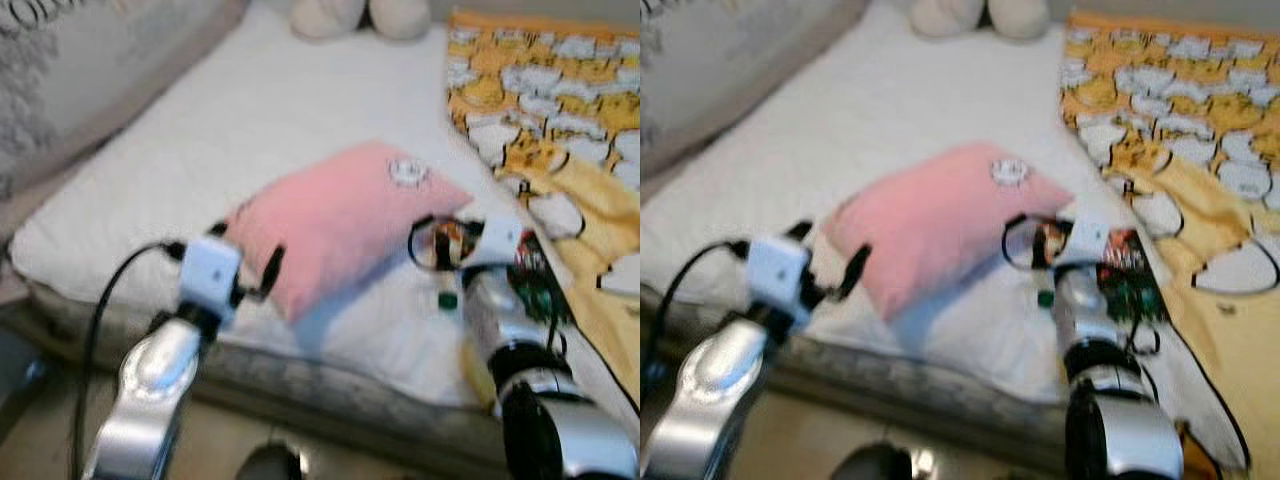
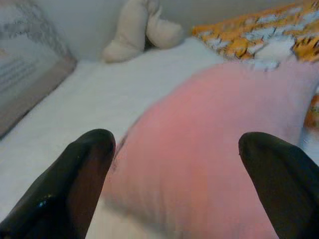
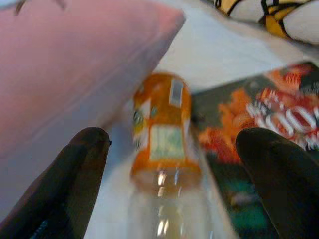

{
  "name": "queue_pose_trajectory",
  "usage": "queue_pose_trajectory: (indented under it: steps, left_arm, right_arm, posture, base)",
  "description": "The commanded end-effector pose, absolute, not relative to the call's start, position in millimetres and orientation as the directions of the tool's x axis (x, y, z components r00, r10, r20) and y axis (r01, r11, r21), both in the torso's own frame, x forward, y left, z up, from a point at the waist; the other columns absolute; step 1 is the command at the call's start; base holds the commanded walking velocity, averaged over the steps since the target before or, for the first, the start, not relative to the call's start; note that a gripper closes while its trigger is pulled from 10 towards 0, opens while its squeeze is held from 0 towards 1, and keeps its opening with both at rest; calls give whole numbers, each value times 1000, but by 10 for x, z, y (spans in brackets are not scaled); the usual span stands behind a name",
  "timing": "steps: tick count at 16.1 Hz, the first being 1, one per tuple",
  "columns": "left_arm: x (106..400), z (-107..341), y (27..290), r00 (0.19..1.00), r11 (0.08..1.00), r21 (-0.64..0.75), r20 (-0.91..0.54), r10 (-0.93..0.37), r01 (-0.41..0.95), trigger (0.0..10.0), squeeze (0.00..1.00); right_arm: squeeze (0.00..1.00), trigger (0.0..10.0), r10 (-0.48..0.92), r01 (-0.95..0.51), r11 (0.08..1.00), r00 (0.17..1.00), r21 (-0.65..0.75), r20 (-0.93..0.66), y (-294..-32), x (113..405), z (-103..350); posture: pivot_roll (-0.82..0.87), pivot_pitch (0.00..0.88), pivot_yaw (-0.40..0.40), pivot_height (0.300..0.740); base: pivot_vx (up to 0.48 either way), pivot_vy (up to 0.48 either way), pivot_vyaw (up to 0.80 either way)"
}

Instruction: Clean up the room

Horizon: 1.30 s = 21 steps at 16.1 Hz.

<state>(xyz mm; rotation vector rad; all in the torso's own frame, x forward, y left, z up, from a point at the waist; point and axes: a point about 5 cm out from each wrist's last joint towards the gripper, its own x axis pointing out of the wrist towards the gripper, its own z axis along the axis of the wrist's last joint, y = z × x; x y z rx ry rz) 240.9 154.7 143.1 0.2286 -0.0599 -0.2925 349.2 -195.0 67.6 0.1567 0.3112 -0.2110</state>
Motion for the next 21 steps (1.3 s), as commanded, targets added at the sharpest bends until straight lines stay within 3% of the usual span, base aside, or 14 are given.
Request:
queue_pose_trajectory:
  steps: [1,5,9,14,17,21]
  left_arm:
    - [2378,1503,1613,961,934,244,35,-276,259,10000,0]
    - [2254,1527,1686,967,937,251,7,-253,244,10000,0]
    - [2088,1572,1720,965,931,258,-29,-259,257,10000,0]
    - [2030,1543,1724,968,935,250,-59,-245,252,10000,0]
    - [2078,1537,1715,969,938,243,-51,-243,248,10000,0]
    - [2203,1503,1594,963,939,217,-28,-268,268,10000,0]
  right_arm:
    - [0,10000,-172,218,968,936,121,-307,-1853,3540,720]
    - [0,10000,-143,214,965,913,151,-381,-1723,3488,572]
    - [0,10000,-204,262,961,891,92,-407,-1832,3478,549]
    - [0,10000,-177,216,973,924,81,-340,-1782,3605,734]
    - [0,10000,-143,155,987,968,41,-204,-1711,3696,937]
    - [0,10000,-217,218,976,975,18,-52,-1832,3683,1078]
  posture:
    - [302,149,51,731]
    - [340,170,63,731]
    - [384,221,84,731]
    - [378,221,66,731]
    - [355,201,53,731]
    - [302,160,35,731]
  base:
    - [0,0,0]
    - [0,0,0]
    - [0,0,0]
    - [0,0,0]
    - [0,0,0]
    - [0,0,0]
